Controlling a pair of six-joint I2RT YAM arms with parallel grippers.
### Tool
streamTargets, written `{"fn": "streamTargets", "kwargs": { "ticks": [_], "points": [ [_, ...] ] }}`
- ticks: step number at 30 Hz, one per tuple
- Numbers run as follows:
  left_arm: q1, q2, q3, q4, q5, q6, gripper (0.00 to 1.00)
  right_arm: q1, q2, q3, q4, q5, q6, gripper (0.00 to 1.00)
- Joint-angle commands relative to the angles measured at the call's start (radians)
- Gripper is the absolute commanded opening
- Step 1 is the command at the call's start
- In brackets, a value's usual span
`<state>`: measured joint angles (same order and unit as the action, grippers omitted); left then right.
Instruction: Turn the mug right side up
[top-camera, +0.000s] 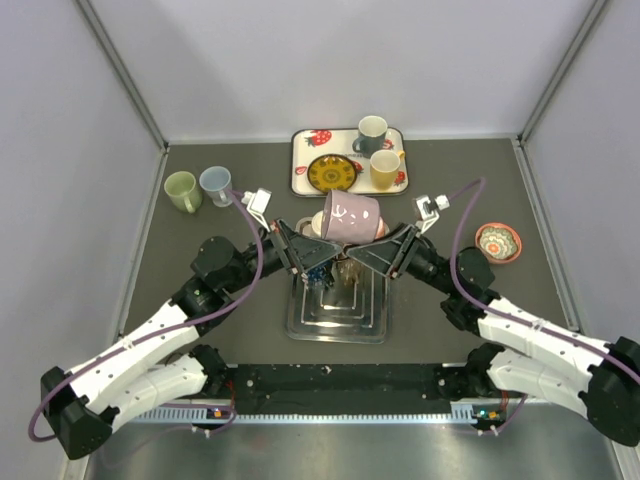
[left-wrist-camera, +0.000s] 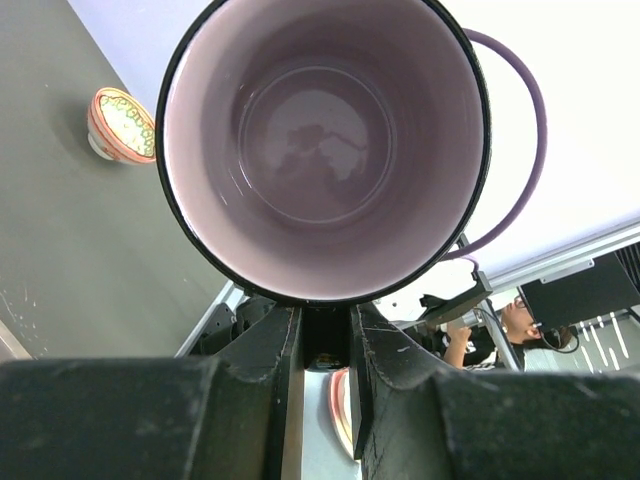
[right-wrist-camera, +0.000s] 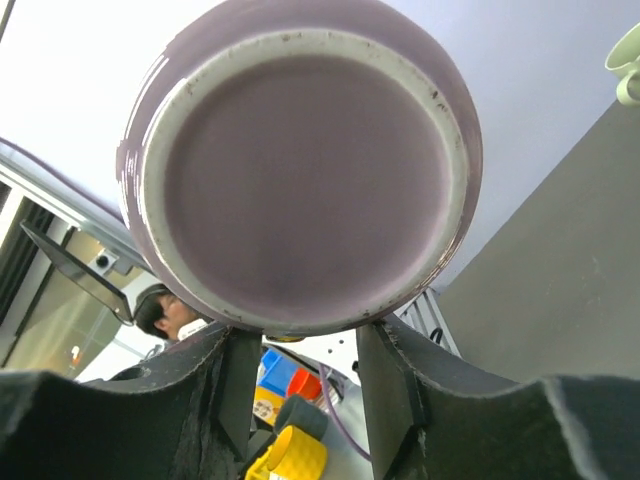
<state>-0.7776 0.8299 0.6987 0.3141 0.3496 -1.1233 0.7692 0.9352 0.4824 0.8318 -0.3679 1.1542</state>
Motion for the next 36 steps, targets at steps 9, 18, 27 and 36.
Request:
{"fn": "streamTargets", "kwargs": {
  "ticks": [9,18,27,36],
  "points": [
    [-0.041,0.017,0.035,0.062,0.034,0.028,0.0,-0.064,0.1,0.022,0.305,-0.025,0.148,0.37],
    [-0.06,0.032,0.036,0.056,0.052,0.046,0.0,-0.064,0.158,0.079,0.303,-0.065,0.171,0.08],
    [-0.06,-0.017,0.025,0.0,0.009,0.1,0.13,-0.064,0.125,0.091,0.218,-0.097,0.131,0.0],
    [-0.058,-0.077,0.001,-0.029,-0.112,0.152,0.49,-0.064,0.034,0.114,0.029,-0.121,0.033,0.0]
  ]
}}
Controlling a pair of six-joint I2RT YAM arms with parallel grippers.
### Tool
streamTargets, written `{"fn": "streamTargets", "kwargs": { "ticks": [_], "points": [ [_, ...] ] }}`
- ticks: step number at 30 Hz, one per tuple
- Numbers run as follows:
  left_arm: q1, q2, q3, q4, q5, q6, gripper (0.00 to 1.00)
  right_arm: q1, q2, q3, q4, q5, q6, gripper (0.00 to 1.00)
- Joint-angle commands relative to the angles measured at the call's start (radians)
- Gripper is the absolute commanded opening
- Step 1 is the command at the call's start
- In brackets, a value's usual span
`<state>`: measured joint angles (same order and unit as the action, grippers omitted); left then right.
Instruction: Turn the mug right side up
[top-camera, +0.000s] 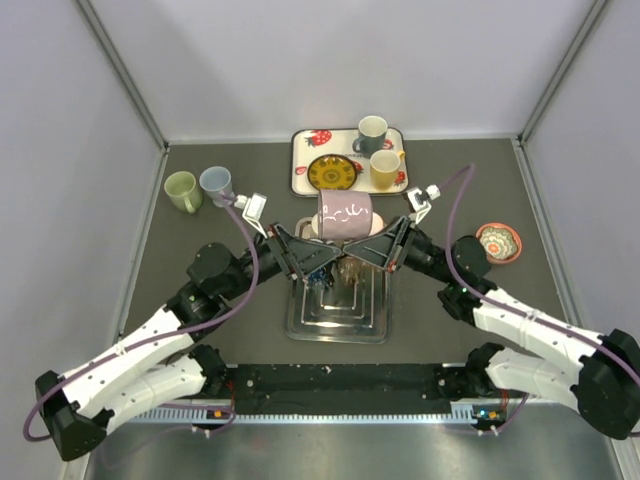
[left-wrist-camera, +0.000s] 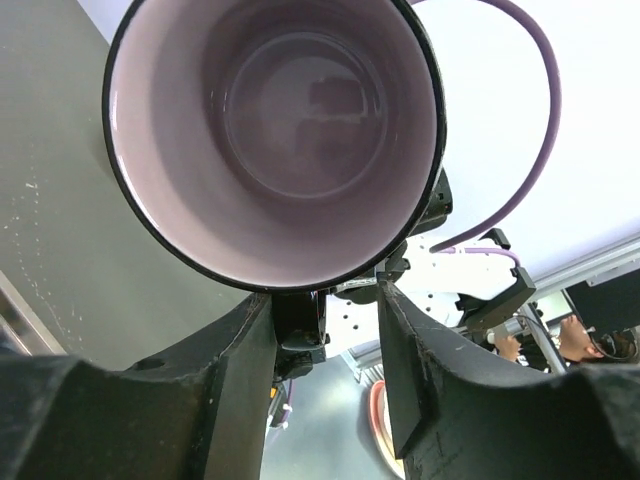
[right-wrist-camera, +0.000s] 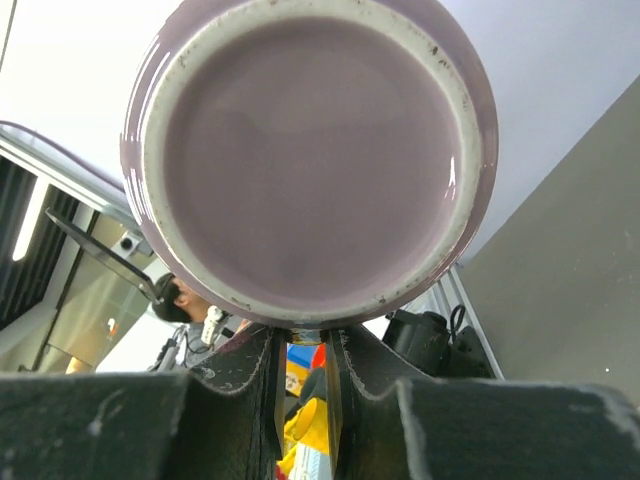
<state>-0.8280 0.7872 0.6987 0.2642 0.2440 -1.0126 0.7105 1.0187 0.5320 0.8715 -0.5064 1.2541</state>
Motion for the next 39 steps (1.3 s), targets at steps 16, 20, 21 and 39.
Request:
{"fn": "streamTargets", "kwargs": {
  "ticks": [16,20,21,39],
  "points": [
    [0.001,-0.106,-0.011,-0.161,-0.176,0.135,0.56,-0.006,-0.325,0.154,-0.756,0.101,-0.412,0.0],
    [0.003,-0.095,-0.016,-0.192,-0.196,0.146,0.57,-0.005,-0.373,0.177,-0.953,0.173,-0.49,0.0],
    [0.003,-0.094,-0.018,-0.197,-0.201,0.15,0.56,-0.005,-0.381,0.181,-0.989,0.207,-0.513,0.0],
    [0.006,-0.128,0.01,-0.402,-0.362,0.239,0.56,0.015,-0.198,0.252,-1.459,0.63,-0.691,0.0]
  ]
}}
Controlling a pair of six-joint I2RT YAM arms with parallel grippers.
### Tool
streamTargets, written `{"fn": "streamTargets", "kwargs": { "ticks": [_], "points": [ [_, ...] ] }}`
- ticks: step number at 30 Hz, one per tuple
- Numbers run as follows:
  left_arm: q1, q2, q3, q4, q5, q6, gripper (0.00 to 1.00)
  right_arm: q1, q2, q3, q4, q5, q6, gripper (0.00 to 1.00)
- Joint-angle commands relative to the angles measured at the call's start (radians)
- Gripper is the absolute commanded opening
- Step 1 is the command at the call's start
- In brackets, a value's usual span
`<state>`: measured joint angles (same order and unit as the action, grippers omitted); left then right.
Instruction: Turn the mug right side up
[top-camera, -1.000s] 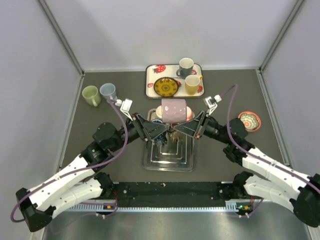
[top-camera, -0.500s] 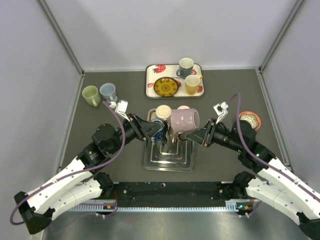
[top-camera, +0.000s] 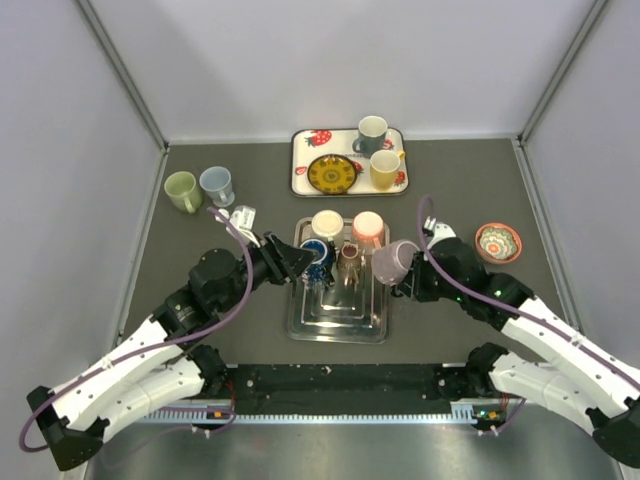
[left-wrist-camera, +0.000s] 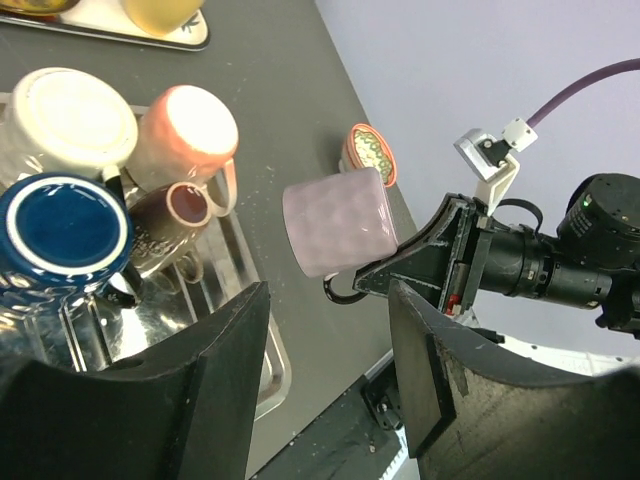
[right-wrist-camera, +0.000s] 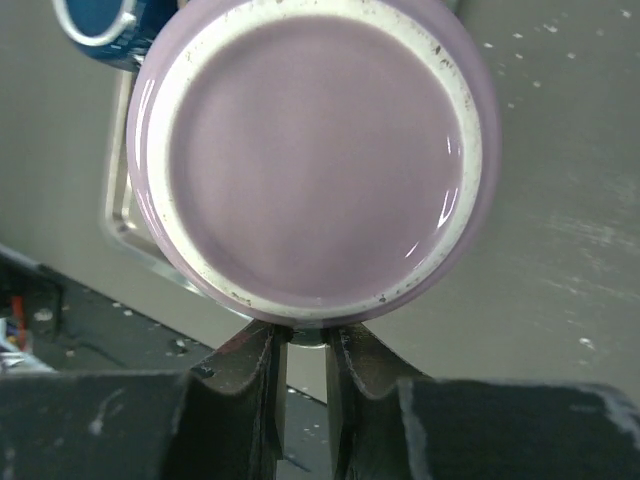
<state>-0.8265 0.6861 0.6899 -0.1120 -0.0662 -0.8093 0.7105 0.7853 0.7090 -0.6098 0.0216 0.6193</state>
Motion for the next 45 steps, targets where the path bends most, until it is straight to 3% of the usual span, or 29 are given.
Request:
{"fn": "streamTargets", "kwargs": {
  "ticks": [1,13,27,45],
  "points": [
    [0.004,-0.033,0.016,-0.032,-0.056,0.039,0.56,0.02,0.045,0.076,0.021,0.109,-0.059,0.0],
    [0.004,-0.079,-0.021,-0.104,-0.101,0.058,0.55,0.133,0.253,0.141,0.002,0.205,-0.13,0.0],
    [0.006,-0.128,-0.061,-0.147,-0.135,0.07,0.55,0.201,0.456,0.176,0.01,0.215,-0.168,0.0],
    [0.004,-0.138,-0.061,-0.19,-0.173,0.093,0.55,0.208,0.618,0.241,0.047,0.215,-0.21,0.0]
  ]
}}
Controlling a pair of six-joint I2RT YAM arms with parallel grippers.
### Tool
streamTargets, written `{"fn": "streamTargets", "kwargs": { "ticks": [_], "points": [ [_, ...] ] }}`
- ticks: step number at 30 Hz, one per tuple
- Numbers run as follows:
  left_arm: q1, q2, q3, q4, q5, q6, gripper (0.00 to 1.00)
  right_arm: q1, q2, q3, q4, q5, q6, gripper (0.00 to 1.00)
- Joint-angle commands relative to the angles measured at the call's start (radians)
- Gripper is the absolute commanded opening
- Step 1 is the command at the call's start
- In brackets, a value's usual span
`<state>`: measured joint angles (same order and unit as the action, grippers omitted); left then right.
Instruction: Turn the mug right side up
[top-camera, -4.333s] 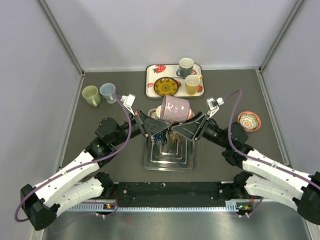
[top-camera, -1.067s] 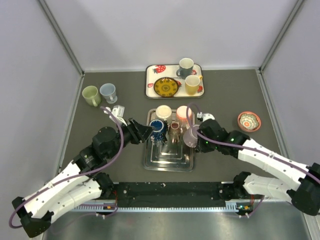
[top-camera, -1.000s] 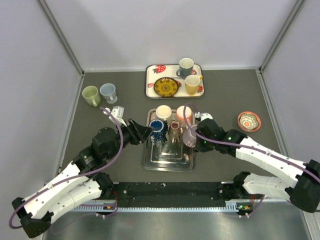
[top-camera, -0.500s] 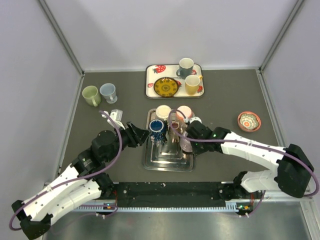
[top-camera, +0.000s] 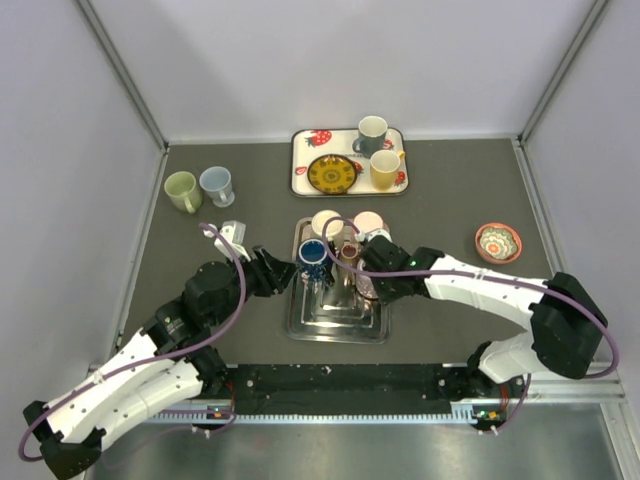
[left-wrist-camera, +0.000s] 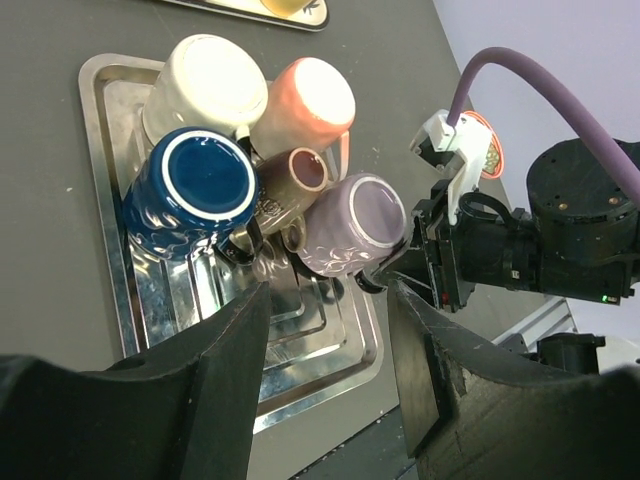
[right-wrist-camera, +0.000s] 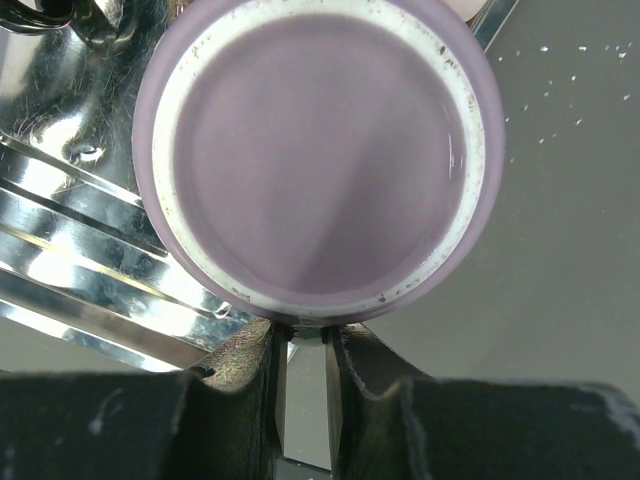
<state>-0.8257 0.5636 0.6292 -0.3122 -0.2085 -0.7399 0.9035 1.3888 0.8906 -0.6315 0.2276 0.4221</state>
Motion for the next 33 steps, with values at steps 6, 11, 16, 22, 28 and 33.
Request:
{"fn": "streamTargets", "kwargs": {
  "ticks": [6,11,16,22,28,33],
  "points": [
    [0.003,-0.011,0.001,-0.002,-0.042,0.033,0.55,0.029,0.01,0.038,0.069,-0.007,-0.002,0.0],
    [0.003,0.004,0.007,-0.004,-0.048,0.036,0.56,0.048,0.001,0.041,0.066,-0.004,0.017,0.21],
    [0.004,0.028,0.023,-0.018,-0.081,0.051,0.56,0.049,-0.048,0.05,0.049,0.001,0.029,0.35],
    [0.007,0.061,0.053,-0.038,-0.161,0.068,0.57,0.051,-0.141,0.08,-0.036,0.007,0.036,0.4],
    [0.246,0.229,0.159,-0.07,-0.166,0.088,0.59,0.049,-0.299,0.162,-0.125,0.088,0.024,0.46],
    [0.532,0.462,0.217,0.007,0.086,0.1,0.59,0.049,-0.396,0.139,-0.068,0.09,0.021,0.47]
  ]
}}
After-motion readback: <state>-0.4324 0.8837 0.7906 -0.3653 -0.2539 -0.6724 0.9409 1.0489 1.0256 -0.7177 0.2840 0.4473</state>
